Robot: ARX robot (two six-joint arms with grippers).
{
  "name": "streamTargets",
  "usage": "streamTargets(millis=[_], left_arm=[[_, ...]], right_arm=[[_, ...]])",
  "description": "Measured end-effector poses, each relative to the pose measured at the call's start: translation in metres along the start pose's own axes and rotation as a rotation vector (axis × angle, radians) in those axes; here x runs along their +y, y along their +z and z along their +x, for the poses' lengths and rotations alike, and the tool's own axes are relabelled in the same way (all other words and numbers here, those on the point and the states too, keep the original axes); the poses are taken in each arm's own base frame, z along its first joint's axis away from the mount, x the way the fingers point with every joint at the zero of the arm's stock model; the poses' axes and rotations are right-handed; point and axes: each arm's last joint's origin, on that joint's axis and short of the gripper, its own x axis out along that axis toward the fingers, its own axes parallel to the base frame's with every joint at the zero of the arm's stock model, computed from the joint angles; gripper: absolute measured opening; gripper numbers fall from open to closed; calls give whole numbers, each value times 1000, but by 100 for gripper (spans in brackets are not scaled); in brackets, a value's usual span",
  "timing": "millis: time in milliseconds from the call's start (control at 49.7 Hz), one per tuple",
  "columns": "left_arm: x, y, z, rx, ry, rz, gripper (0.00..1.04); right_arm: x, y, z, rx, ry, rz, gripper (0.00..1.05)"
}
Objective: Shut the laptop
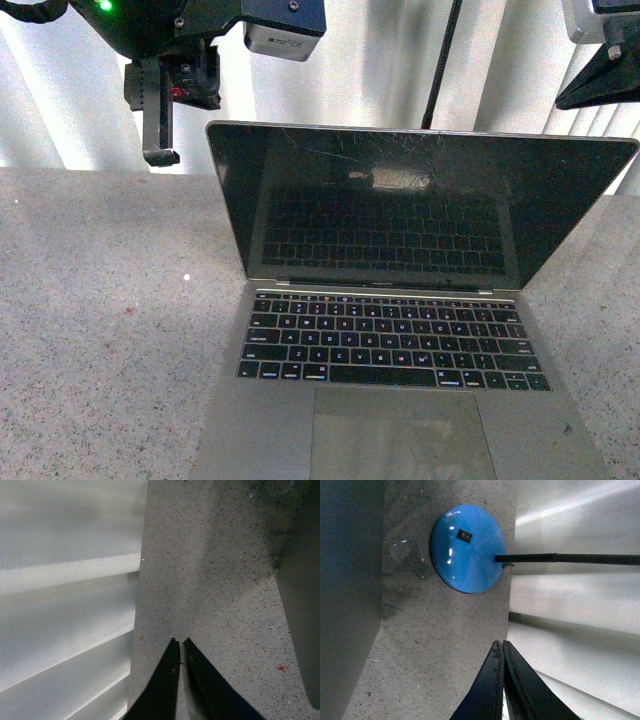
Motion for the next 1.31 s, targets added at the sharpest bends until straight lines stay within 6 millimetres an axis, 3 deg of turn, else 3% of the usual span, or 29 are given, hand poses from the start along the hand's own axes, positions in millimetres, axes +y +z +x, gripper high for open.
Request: streamTargets(millis=[1309], left_arm=[[-28, 20, -7, -37, -87, 22, 4]], right_arm=[[32, 14, -10, 0, 211, 192, 3]])
